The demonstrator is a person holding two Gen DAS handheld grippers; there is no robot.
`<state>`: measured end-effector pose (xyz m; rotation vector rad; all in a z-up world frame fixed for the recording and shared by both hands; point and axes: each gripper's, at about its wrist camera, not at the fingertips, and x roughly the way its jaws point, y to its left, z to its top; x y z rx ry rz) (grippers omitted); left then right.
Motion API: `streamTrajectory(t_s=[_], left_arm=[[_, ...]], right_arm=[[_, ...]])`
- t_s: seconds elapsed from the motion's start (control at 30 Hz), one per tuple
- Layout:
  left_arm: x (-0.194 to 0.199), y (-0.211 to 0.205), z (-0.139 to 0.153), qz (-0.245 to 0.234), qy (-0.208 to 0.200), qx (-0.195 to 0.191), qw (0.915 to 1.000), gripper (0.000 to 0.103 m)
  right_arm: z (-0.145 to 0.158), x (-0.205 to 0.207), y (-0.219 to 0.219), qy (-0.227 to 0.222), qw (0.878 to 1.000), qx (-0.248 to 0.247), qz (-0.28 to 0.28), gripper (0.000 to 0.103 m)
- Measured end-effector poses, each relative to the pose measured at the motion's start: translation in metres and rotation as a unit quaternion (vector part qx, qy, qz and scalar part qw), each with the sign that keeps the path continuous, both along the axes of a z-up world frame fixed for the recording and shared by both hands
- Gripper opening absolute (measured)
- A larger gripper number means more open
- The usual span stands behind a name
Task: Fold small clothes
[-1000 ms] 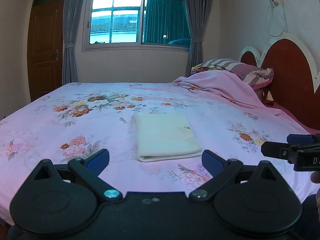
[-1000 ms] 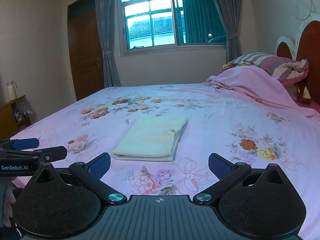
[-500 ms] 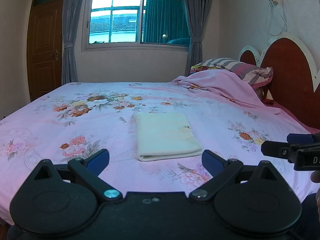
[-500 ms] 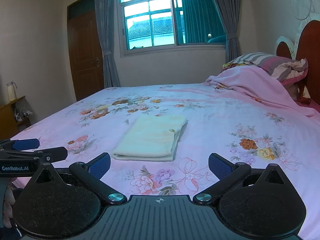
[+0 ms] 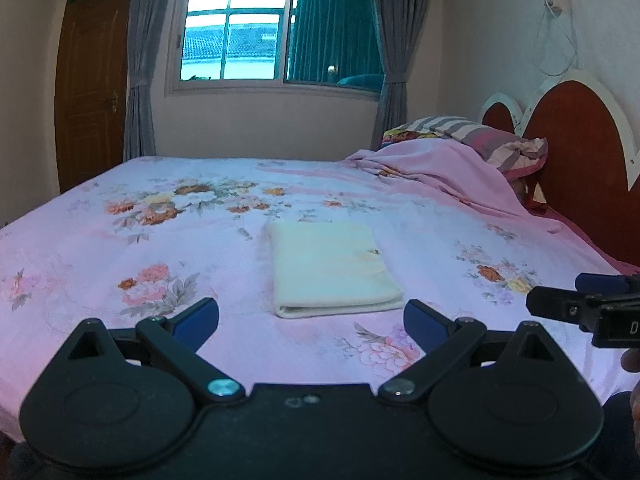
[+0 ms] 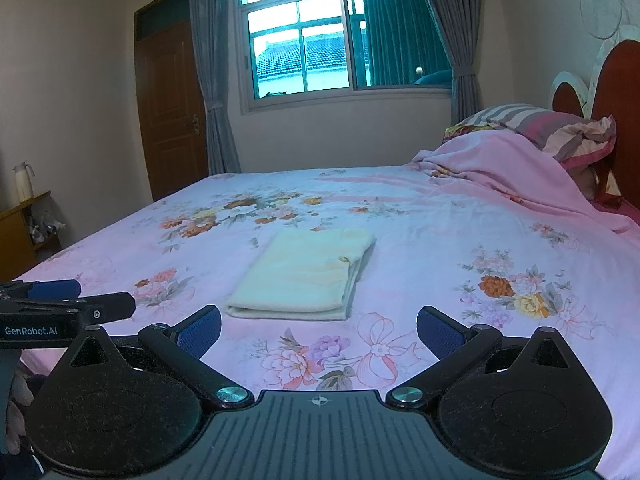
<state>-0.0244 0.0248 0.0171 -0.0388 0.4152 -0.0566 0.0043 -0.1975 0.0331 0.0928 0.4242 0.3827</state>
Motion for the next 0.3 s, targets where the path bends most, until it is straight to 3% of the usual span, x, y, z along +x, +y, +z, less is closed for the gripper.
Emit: streamTrajectory(t_s=[0.13,0.3], left_arm=[[-0.0052,0.001,0.004,-0.012,-0.026,-0.003,0.9996,0.098],[-0.0058,-0.0007,0.0056,-0.005,-0.029,0.0,0.9996,0.098]], right_arm=[[0.0,0.0004,0.0,0.001,1.0,0.0,0.0,0.103],[0.0004,-0.0006,0.0014,-0.002,1.0,0.0,0.0,0.103]])
